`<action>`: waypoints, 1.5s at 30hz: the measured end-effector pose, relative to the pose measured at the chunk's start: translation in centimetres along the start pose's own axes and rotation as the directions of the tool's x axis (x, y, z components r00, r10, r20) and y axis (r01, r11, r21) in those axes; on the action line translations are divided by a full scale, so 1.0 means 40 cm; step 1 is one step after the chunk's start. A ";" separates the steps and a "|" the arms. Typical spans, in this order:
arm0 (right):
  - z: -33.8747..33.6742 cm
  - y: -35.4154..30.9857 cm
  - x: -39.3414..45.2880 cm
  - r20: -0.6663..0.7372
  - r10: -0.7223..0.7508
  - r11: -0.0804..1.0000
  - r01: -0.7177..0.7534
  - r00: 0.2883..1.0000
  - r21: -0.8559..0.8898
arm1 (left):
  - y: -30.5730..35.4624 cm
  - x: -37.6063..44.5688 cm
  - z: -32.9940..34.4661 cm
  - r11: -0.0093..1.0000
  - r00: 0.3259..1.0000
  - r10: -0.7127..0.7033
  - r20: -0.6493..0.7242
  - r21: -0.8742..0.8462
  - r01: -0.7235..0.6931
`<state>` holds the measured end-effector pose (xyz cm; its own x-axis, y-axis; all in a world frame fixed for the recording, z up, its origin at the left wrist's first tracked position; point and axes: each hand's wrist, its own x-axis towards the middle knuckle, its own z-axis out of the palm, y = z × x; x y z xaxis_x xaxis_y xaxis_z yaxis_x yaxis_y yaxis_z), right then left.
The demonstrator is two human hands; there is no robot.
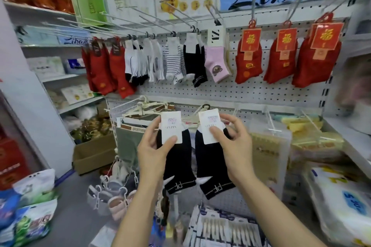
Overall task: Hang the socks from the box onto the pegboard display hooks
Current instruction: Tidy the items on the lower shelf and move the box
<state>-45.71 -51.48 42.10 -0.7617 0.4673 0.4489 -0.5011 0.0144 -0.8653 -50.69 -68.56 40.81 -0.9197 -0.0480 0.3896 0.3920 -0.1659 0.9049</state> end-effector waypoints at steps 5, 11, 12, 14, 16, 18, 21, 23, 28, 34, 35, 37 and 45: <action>0.171 0.015 0.072 -0.077 -0.026 0.999 0.028 0.997 0.026 | 0.018 0.161 -0.106 0.995 0.996 0.079 0.052 0.059 -0.082; 0.304 0.021 0.204 -0.227 -0.144 0.990 0.142 0.963 -0.025 | 0.036 0.326 -0.169 0.991 0.981 0.133 0.142 -0.009 -0.133; 0.318 0.013 0.236 -0.244 -0.175 0.985 0.170 0.954 -0.042 | 0.036 0.350 -0.172 0.990 0.977 0.143 0.155 -0.011 -0.143; 0.341 -0.006 0.317 -0.267 -0.229 0.973 0.218 0.936 -0.072 | 0.032 0.400 -0.164 0.986 0.971 0.165 0.174 -0.032 -0.162; 0.358 -0.020 0.405 -0.293 -0.260 0.965 0.238 0.920 -0.107 | 0.015 0.455 -0.151 0.985 0.967 0.172 0.188 -0.045 -0.167; 0.368 -0.031 0.489 -0.309 -0.292 0.955 0.256 0.905 -0.152 | -0.001 0.495 -0.129 0.982 0.962 0.187 0.201 -0.046 -0.181; 0.372 -0.032 0.613 -0.325 -0.326 0.942 0.274 0.888 -0.195 | -0.021 0.540 -0.086 0.979 0.952 0.203 0.229 -0.045 -0.198; 0.373 -0.029 0.685 -0.327 -0.343 0.934 0.284 0.880 -0.215 | -0.029 0.567 -0.061 0.979 0.947 0.205 0.248 -0.045 -0.200; 0.383 -0.021 0.820 -0.334 -0.407 0.903 0.319 0.850 -0.287 | -0.064 0.650 -0.017 0.981 0.952 0.193 0.239 -0.066 -0.182; 0.395 0.011 0.893 -0.270 -0.440 0.873 0.337 0.857 -0.353 | -0.091 0.731 0.040 0.978 0.942 0.203 0.268 -0.103 -0.182; 0.393 0.024 0.901 -0.271 -0.438 0.872 0.334 0.857 -0.357 | -0.091 0.742 0.051 0.976 0.939 0.208 0.275 -0.118 -0.182; 0.384 0.050 0.913 -0.268 -0.440 0.866 0.327 0.857 -0.378 | -0.093 0.765 0.072 0.972 0.932 0.221 0.287 -0.142 -0.187; 0.371 0.060 0.872 -0.243 -0.518 0.792 0.352 0.820 -0.499 | -0.070 0.852 0.168 0.950 0.901 0.289 0.323 -0.211 -0.229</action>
<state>-79.57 -48.26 58.97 -0.2654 0.5909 0.7618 -0.4600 0.6168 -0.6387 -82.98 -63.12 52.71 -0.7086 0.2272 0.6680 0.5788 -0.3543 0.7345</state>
